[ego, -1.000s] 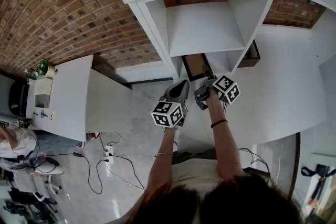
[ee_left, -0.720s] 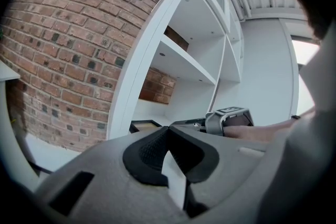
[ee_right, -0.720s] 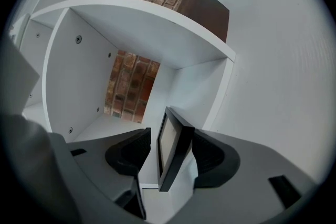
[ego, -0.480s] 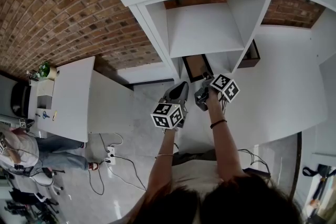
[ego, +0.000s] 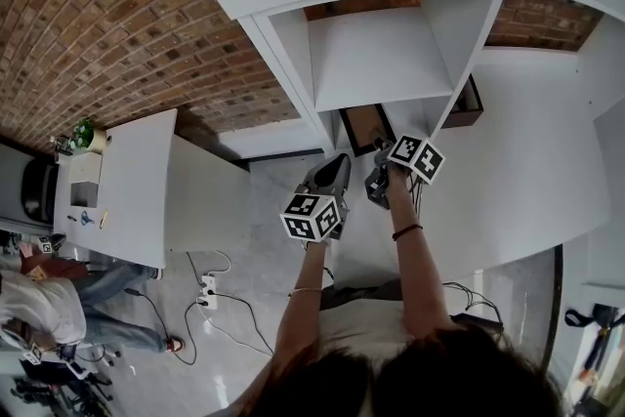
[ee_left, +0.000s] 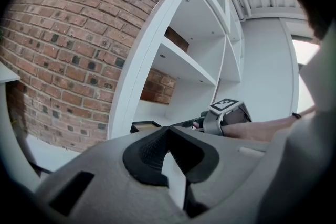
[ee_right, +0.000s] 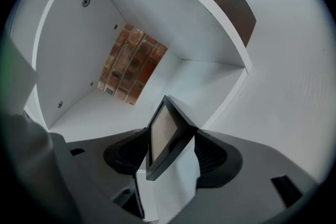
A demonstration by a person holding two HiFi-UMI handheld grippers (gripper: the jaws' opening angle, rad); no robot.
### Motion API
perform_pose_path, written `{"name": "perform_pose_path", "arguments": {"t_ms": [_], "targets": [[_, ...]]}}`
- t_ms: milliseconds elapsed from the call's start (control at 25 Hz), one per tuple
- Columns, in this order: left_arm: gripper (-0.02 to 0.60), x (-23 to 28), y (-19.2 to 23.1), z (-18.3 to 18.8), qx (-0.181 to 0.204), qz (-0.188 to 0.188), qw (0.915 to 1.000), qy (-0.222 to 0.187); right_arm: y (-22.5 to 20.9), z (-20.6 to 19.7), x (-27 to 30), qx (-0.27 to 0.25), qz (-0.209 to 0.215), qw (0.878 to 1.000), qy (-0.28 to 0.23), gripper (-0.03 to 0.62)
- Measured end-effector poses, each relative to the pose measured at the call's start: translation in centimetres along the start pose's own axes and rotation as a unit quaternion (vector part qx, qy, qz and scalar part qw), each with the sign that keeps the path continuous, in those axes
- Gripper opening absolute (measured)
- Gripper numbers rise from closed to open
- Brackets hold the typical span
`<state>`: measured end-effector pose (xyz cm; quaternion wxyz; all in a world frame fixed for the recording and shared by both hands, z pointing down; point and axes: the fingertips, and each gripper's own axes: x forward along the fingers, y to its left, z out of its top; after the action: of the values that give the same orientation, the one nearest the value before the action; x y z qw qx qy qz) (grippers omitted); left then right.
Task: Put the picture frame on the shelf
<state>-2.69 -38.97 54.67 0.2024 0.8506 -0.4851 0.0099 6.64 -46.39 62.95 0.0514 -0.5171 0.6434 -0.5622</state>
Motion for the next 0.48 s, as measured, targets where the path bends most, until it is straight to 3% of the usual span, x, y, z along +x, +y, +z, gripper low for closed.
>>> {"name": "perform_pose_path", "arguments": {"t_ms": [480], "targets": [[0.011,0.0,0.09,-0.09,-0.005,-0.004,1.0,0.0,-0.76,-0.6,-0.14,-0.026,-0.031,0.999,0.029,0.259]]}}
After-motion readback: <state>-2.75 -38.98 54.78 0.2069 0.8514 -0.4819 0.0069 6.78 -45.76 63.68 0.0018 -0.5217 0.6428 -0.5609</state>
